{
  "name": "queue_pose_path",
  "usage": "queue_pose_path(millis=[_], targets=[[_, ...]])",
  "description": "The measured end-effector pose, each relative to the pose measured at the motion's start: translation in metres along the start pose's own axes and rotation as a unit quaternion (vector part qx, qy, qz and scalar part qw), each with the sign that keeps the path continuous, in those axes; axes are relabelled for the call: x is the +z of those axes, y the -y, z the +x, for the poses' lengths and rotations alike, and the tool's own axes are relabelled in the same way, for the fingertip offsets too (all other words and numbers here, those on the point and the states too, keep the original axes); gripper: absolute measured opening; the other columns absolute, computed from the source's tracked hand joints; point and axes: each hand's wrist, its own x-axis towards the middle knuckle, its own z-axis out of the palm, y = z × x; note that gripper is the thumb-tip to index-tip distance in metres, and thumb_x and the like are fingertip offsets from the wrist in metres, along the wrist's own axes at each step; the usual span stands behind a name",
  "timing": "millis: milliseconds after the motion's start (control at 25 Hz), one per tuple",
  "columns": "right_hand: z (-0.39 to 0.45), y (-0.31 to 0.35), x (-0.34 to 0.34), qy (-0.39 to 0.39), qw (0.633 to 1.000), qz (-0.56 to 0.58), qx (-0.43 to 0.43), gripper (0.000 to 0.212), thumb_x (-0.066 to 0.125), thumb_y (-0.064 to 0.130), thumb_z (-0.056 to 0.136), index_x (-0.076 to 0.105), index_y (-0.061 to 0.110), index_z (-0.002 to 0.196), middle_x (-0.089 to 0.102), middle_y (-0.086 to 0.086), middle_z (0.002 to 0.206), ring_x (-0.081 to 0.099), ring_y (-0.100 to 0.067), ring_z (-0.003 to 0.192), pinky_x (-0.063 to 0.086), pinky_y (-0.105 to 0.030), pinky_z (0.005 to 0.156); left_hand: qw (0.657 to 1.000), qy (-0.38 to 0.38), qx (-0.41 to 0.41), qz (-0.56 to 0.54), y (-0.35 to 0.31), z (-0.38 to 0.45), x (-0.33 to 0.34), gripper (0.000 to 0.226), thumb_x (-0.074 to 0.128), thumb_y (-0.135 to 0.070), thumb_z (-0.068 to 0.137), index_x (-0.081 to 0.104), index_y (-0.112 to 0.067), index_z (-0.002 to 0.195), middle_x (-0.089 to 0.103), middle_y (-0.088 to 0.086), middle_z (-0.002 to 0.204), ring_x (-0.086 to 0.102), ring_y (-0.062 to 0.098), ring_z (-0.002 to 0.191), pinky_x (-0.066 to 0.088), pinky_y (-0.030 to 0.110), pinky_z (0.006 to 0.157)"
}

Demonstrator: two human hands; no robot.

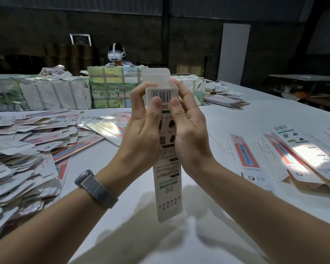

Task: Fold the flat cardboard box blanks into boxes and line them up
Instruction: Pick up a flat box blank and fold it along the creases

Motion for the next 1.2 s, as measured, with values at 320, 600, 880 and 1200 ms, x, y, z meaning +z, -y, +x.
queue_pose_path(millis=[320,600,880,1200], targets=[[0.004,-0.004,-0.005,0.002,0.998,0.042,0.04,0.013,0.037,0.016,0.107,0.05,0.016,0.107,0.059,-0.022,0.095,0.062,-0.027,0.083,0.055,-0.045,0.074,0.998,-0.008,-0.056,0.035,-0.004,-0.004,0.002,0.011,0.029,-0.022,0.11,0.04,-0.024,0.109,0.066,-0.009,0.082,0.068,0.007,0.07,0.054,0.022,0.059],[0.006,-0.008,-0.009,-0.015,0.998,0.045,0.03,0.011,0.043,0.02,0.102,0.052,0.018,0.096,0.06,-0.002,0.082,0.062,-0.014,0.072,0.055,-0.031,0.064,0.994,0.002,-0.104,0.015,-0.005,-0.004,0.003,0.018,0.028,-0.028,0.11,0.044,-0.034,0.116,0.069,-0.011,0.089,0.07,0.008,0.078,0.057,0.026,0.063],[0.009,-0.005,-0.012,-0.025,0.996,0.075,0.05,0.016,0.046,0.012,0.099,0.057,0.021,0.107,0.064,-0.004,0.092,0.066,-0.024,0.083,0.058,-0.038,0.074,0.99,0.006,-0.142,0.014,-0.004,-0.006,0.003,0.022,0.029,-0.037,0.11,0.026,-0.049,0.128,0.076,0.001,0.098,0.075,0.016,0.086,0.059,0.027,0.068],[0.01,0.001,-0.013,-0.015,0.99,0.109,0.083,0.03,0.04,0.001,0.099,0.061,0.021,0.109,0.07,-0.008,0.097,0.069,-0.019,0.084,0.06,-0.034,0.074,0.982,-0.004,-0.182,0.04,-0.001,-0.004,0.001,0.015,0.035,-0.041,0.108,0.03,-0.045,0.123,0.073,-0.013,0.08,0.073,0.008,0.078,0.058,0.025,0.063]])
